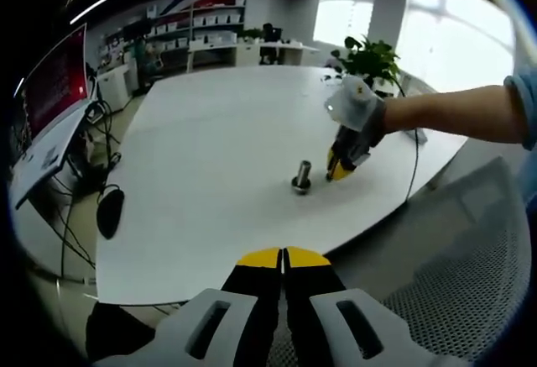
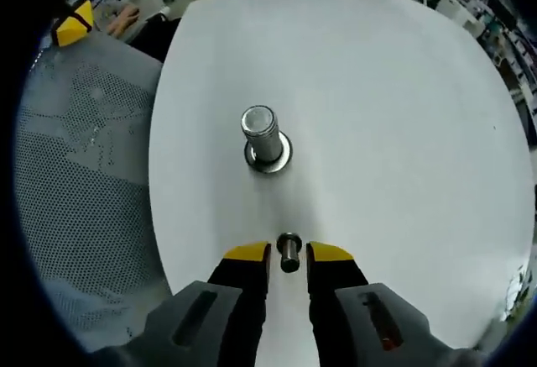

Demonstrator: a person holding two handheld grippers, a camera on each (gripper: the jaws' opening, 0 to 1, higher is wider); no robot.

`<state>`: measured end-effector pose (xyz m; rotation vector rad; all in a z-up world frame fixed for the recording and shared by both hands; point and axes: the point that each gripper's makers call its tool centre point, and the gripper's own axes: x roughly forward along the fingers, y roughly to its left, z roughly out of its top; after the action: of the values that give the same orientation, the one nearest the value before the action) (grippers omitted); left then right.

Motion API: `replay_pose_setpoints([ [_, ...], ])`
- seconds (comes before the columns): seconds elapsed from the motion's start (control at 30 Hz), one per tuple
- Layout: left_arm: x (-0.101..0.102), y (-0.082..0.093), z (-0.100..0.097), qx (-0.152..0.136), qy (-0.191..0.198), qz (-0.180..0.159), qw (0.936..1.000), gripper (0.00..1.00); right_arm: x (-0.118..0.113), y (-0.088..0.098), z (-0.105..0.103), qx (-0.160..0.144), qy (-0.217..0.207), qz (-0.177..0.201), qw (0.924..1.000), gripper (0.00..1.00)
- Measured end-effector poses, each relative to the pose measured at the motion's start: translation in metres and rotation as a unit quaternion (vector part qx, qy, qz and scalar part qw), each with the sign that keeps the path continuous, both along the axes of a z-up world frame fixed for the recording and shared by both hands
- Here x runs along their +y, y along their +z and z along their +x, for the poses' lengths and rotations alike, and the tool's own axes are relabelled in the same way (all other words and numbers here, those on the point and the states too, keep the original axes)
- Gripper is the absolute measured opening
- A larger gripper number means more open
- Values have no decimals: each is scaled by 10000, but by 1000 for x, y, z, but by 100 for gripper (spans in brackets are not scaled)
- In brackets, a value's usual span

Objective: Place the washer onto the threaded stud by aligning its center hole with the stud, sliding it down to the base, and recovering from edge contact or off-axis alignment until the washer reaches the visible bottom stop.

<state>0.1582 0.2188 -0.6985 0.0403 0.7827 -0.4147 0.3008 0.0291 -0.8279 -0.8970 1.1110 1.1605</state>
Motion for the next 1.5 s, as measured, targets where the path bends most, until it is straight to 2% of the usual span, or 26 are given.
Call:
replay_pose_setpoints([
  [0.27,0,1,1,-24,-1,-3,10000,0,-14,6,-2,-71,-179,96,9998,19],
  [0.37,0,1,1,-30,-4,-5,10000,0,-22,11,3,-282,-270,112,9992,19],
  [0.47,0,1,1,-37,-8,-7,10000,0,-32,14,5,-333,-452,162,9983,19],
  [0.7,-1,2,1,-64,-22,-17,10000,0,-53,14,5,-164,-1166,470,9919,19],
  [0.8,-1,2,1,-74,-20,-25,10000,0,-60,10,1,-56,-1304,494,9902,19],
  [1.07,0,3,1,-90,5,-29,10000,0,-75,-1,-17,242,-1320,377,9902,19],
  [1.2,1,3,1,-97,22,-33,9999,0,-88,-7,-28,345,-1172,146,9924,19],
  [1.33,1,3,2,-108,35,-35,9999,0,-97,-13,-31,359,-1096,-65,9933,19],
  [1.37,1,3,2,-108,34,-32,9999,0,-102,-16,-33,353,-955,-260,9945,18],
  [1.4,1,3,2,-106,32,-31,9999,0,-102,-15,-31,231,-896,-296,9953,17],
  [1.43,1,3,2,-103,29,-30,9999,0,-99,-15,-29,136,-641,-268,9975,17],
  [1.5,1,3,1,-102,28,-26,9999,0,-98,-15,-32,187,-662,-401,9968,18],
])
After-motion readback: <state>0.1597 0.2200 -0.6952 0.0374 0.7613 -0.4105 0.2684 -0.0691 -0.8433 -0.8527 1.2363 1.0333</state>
